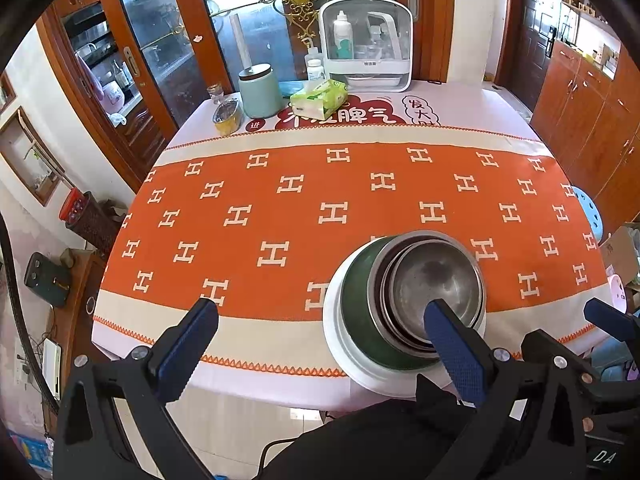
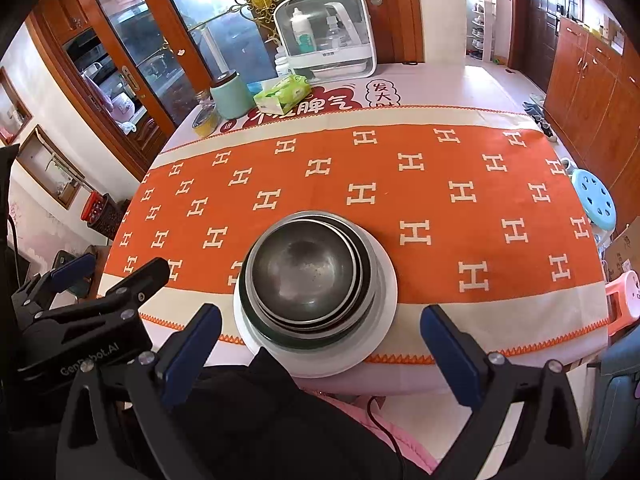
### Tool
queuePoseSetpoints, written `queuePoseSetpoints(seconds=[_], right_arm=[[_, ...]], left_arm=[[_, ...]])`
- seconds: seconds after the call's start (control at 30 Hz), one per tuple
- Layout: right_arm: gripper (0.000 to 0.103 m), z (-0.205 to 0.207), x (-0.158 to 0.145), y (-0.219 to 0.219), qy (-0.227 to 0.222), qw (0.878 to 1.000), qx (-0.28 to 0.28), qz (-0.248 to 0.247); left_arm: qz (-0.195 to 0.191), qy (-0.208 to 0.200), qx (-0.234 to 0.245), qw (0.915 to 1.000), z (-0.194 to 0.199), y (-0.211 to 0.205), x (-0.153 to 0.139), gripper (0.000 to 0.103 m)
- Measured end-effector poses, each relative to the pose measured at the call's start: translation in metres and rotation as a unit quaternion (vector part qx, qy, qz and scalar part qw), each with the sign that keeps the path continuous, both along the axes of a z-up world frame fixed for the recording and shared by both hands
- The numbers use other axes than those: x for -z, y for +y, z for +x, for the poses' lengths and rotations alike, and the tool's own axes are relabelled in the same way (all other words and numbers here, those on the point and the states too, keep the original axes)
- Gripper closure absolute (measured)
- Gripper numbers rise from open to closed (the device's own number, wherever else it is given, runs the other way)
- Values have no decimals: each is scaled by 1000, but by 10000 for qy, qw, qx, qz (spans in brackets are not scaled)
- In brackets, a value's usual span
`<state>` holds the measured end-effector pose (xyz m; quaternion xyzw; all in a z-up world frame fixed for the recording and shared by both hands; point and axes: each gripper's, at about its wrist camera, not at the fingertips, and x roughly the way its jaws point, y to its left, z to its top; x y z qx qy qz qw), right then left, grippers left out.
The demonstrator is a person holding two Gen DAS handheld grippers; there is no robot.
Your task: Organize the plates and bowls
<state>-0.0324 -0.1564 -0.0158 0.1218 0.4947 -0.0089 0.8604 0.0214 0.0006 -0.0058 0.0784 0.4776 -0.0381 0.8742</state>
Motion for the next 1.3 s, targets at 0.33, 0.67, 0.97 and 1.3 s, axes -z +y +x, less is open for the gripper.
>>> queuePoseSetpoints(seconds=[0.33,0.67,0.97,1.3], right_arm=[[3,4,3,-13,56,9999,-95,41],[3,5,6,-22,95,9997,-245,-1],[3,9,10,-31,205,9987,-463,-60],[3,8,15,-39,293,9981,-540,16]], left_arm=[[5,-3,0,10000,1,-3,0,1],[-67,22,-166,9998,-5,-19,5,1],[-176,96,-406,9990,-10,-28,12,1],[-131,188,-464,9987,-13,-36,16,1]])
